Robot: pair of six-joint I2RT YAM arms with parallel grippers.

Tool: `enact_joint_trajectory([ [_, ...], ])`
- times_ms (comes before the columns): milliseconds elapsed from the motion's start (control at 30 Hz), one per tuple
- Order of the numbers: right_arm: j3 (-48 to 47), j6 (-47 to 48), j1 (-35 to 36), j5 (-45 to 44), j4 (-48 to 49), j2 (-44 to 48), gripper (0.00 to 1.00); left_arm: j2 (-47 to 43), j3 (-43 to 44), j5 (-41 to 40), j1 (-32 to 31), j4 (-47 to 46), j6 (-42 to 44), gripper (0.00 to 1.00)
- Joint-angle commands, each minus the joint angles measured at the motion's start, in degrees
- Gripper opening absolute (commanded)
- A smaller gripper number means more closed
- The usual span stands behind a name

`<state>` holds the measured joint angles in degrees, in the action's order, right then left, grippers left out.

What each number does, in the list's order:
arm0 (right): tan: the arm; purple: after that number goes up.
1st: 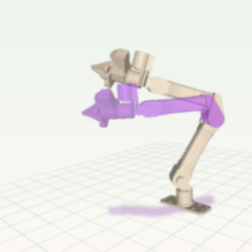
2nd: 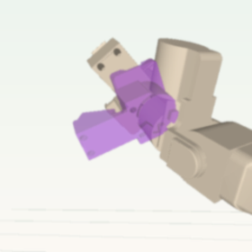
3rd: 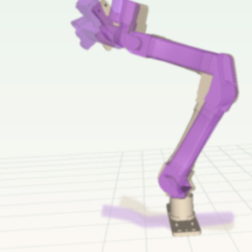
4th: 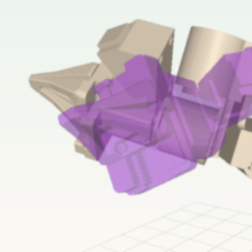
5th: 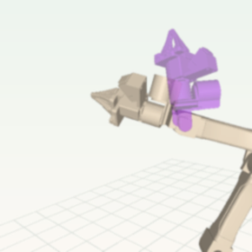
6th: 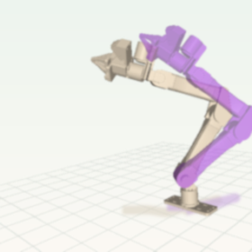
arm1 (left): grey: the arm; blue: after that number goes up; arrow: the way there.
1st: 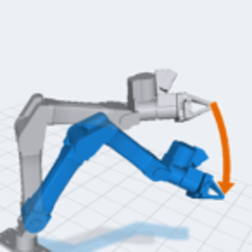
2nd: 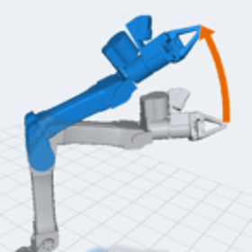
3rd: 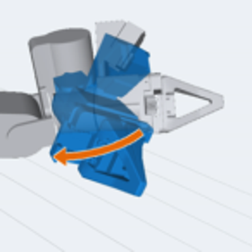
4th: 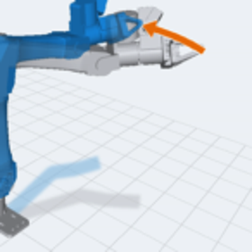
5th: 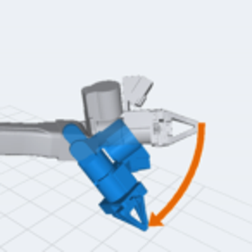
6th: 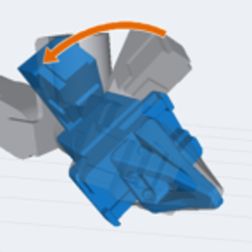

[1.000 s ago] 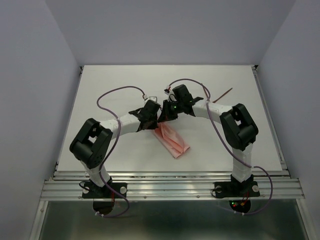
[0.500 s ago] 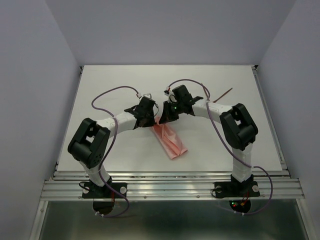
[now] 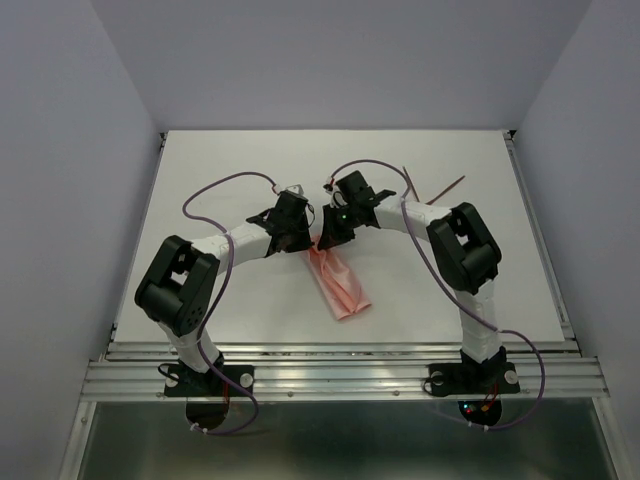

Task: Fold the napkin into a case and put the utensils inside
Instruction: Grasp the top corner of the smaller rectangle folded napkin from the folded napkin.

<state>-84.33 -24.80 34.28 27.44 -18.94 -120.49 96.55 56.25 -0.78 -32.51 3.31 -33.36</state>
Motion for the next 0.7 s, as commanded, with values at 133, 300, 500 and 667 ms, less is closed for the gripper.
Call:
enact_joint_trajectory([
  [133,-5.66,1.15,2.02,-4.23,-3.82,-2.91,0.01,-2.6,1.41,0.42,0.34,-2.25,-0.47,0.0],
  [300,-6.98,1.24,2.54,-6.17,-5.66,-3.7,0.01,-2.69,1.23,0.51,0.61,-2.87,-0.47,0.0],
  [500,-8.48,-0.69,2.54,-11.88,-7.16,-3.79,0.01,-2.6,0.53,2.26,0.96,-3.05,-0.39,0.0],
  [667,-10.84,-1.22,2.54,-11.88,-7.69,-4.31,0.01,-2.77,-0.26,2.88,0.96,-4.63,-0.3,0.0],
])
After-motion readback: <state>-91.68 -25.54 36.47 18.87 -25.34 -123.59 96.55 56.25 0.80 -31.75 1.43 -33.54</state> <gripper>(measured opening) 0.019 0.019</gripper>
